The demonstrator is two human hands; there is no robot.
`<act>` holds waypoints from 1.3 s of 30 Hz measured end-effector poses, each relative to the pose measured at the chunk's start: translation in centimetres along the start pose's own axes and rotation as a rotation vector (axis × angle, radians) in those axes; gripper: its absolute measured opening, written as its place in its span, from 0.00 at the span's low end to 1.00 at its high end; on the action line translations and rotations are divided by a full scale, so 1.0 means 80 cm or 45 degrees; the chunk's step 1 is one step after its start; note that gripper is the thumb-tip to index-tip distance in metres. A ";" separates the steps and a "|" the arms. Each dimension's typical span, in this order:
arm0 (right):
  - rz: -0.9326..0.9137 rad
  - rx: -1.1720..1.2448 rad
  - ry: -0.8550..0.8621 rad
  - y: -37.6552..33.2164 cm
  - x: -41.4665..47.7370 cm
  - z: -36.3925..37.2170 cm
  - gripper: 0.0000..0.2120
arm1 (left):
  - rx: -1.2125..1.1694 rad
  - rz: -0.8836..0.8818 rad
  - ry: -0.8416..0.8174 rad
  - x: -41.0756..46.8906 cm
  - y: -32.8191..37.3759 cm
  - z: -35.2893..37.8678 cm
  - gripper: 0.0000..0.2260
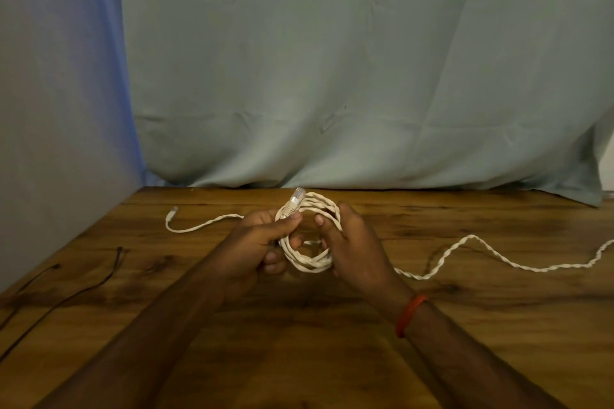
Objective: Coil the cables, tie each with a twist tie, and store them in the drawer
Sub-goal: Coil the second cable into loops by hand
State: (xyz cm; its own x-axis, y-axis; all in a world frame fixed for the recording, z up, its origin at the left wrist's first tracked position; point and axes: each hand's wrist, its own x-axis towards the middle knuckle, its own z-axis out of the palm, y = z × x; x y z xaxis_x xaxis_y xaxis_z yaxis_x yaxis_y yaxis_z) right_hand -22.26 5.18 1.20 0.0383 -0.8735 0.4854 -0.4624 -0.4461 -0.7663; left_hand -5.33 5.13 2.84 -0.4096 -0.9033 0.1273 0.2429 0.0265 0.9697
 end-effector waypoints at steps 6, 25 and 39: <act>-0.068 -0.003 0.026 -0.008 -0.004 -0.002 0.04 | -0.152 -0.061 -0.107 -0.003 0.001 -0.004 0.10; 0.313 0.680 -0.462 -0.038 0.003 -0.034 0.05 | 0.638 0.187 -0.225 -0.012 0.011 -0.002 0.12; 0.425 0.612 0.082 -0.031 -0.004 -0.010 0.19 | 0.387 0.042 -0.149 -0.011 -0.007 0.018 0.14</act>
State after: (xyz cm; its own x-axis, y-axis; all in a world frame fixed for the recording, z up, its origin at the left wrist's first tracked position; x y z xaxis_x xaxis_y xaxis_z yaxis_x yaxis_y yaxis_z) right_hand -21.86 6.71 3.27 -0.1009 -0.9750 0.1978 0.0140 -0.2002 -0.9797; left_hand -6.36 6.53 2.50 -0.5085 -0.8450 0.1656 -0.0086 0.1973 0.9803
